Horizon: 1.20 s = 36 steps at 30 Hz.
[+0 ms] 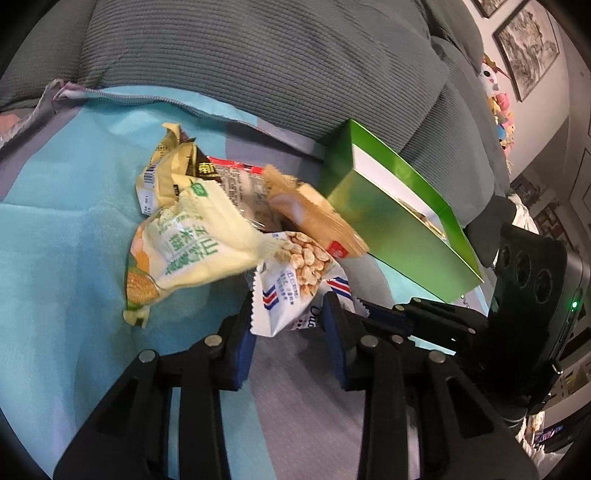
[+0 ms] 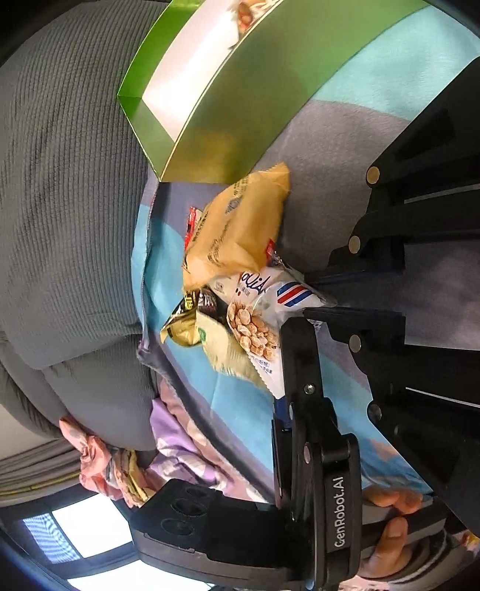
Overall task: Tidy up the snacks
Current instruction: 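Close the right gripper on the white peanut bag and lift it, then carry the white peanut bag over the green box and lower it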
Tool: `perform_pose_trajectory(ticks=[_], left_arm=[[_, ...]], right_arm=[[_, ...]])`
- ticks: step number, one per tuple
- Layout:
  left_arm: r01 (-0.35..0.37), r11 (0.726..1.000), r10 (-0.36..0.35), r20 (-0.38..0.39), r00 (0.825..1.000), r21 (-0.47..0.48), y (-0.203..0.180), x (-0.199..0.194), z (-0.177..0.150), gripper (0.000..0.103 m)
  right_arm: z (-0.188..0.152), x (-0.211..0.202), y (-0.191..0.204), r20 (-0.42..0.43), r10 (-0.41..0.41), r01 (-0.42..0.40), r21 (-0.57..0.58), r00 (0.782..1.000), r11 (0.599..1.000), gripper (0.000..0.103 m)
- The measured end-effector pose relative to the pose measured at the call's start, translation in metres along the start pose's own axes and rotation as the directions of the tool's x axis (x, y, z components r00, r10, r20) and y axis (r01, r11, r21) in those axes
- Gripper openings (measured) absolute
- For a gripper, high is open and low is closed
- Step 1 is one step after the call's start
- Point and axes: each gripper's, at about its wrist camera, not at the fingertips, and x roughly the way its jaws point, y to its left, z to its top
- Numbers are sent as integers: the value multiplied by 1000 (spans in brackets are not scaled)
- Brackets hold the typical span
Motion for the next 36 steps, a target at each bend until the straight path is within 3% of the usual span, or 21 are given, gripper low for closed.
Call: perform_pose_trajectory(ticks=[20, 36], left_arm=[[-41, 990, 38, 25, 999, 138, -71, -23, -18, 32], [-36, 967, 24, 49, 998, 251, -123, -6, -3, 32]], right_arm=[[-39, -72, 15, 103, 10, -13, 28, 995, 1000, 14], [-41, -116, -8, 203, -52, 36, 81, 978, 996, 14]])
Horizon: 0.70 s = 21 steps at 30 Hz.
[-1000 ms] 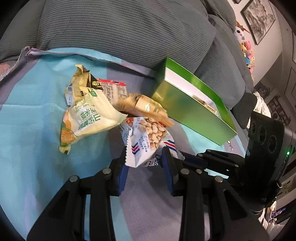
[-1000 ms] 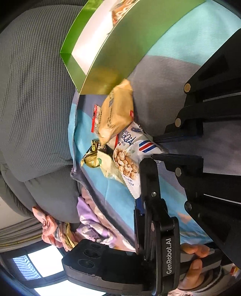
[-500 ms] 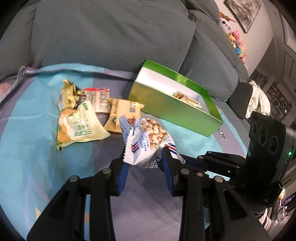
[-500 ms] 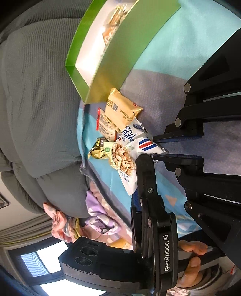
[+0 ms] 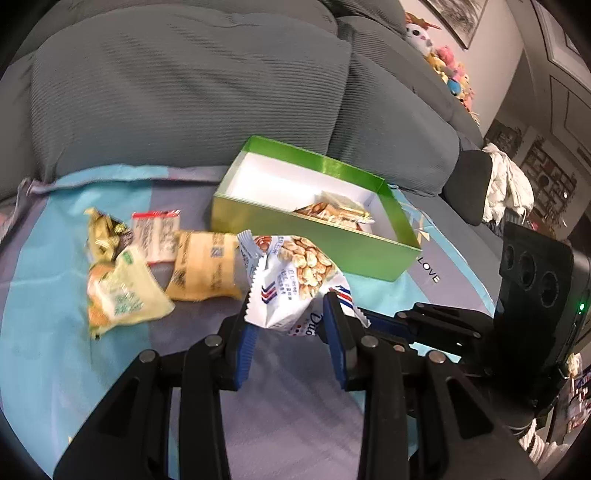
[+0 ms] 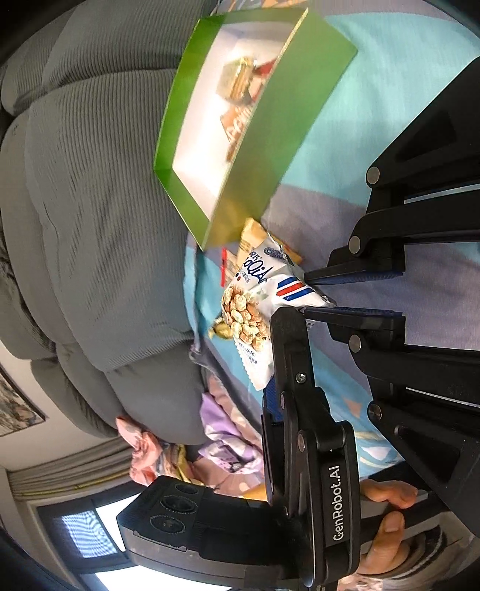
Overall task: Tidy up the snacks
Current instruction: 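Carry the white peanut bag over the green box and lower it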
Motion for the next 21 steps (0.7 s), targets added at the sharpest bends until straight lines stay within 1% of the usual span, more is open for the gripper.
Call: perform_pose_trajectory(ticks=[13, 21], left_arm=[[11, 995, -14, 35, 999, 98, -32, 25, 42, 32], [15, 990, -21, 42, 999, 142, -46, 47, 65, 33]], right_arm=[[26, -24, -39, 102, -49, 45, 38, 994, 998, 14], [38, -25, -67, 140, -74, 65, 66, 987, 996, 14]])
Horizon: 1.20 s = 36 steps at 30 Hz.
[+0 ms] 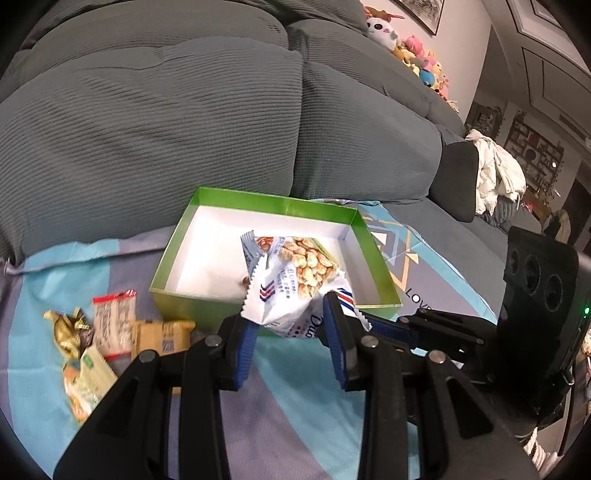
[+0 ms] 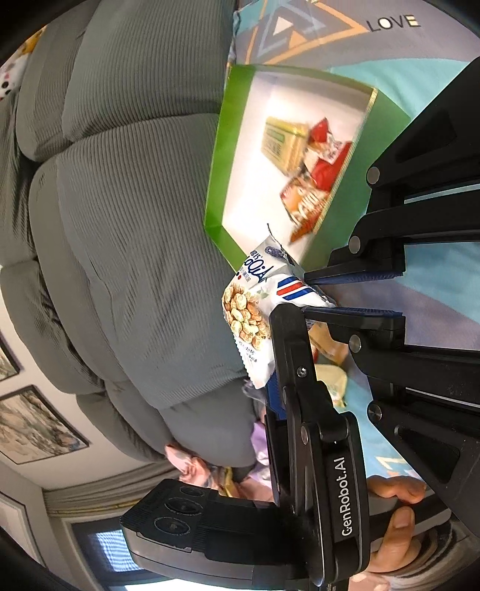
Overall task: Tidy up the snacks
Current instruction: 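Carry the white peanut bag over the green box and lower it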
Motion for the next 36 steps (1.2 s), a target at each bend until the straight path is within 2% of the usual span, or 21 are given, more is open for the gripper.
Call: perform_pose_trajectory(ticks=[11, 20, 29, 36], left_arm=[[-2, 998, 2, 1, 1000, 55, -16, 39, 33, 33], [-9, 998, 11, -34, 999, 65, -13, 77, 44, 33], [39, 999, -39, -97, 995, -2, 1, 106, 43, 33], [65, 997, -70, -121, 990, -43, 10, 116, 41, 33]], right_arm=[[20, 8, -38, 25, -45, 44, 24, 999, 999, 14], [24, 29, -65, -12, -65, 65, 49, 998, 997, 14], [22, 43, -80, -68, -98, 102, 71, 993, 992, 14], [23, 51, -80, -101, -139, 144, 41, 985, 989, 14]])
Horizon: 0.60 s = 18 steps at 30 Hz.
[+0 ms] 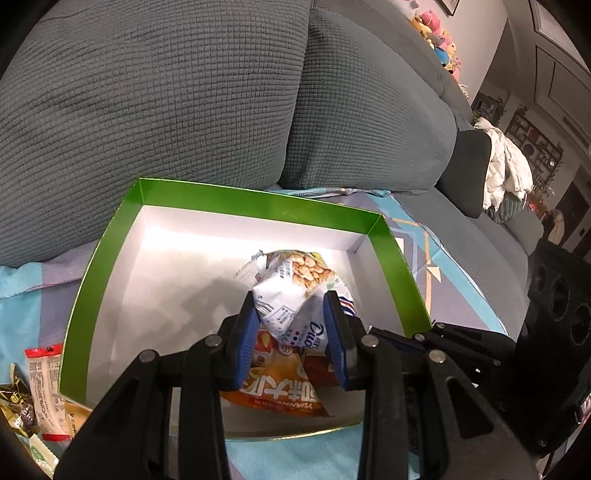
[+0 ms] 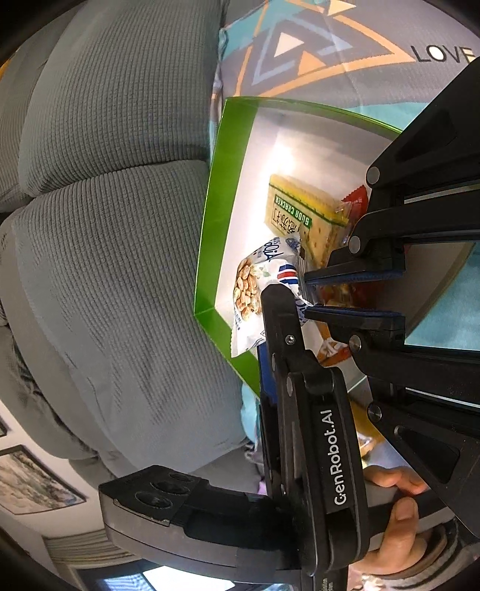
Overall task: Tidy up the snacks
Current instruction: 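Carry the white peanut bag over the green box and lower it, then open the right gripper to drop the peanut bag in the box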
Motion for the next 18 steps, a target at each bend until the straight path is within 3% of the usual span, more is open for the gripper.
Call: perform_pose_trajectory(ticks=[18], left_arm=[[-22, 1000, 22, -49, 999, 9, 4, 9, -2, 33]], right_arm=[[-2, 0, -2, -25, -36, 36, 3, 999, 999, 14]])
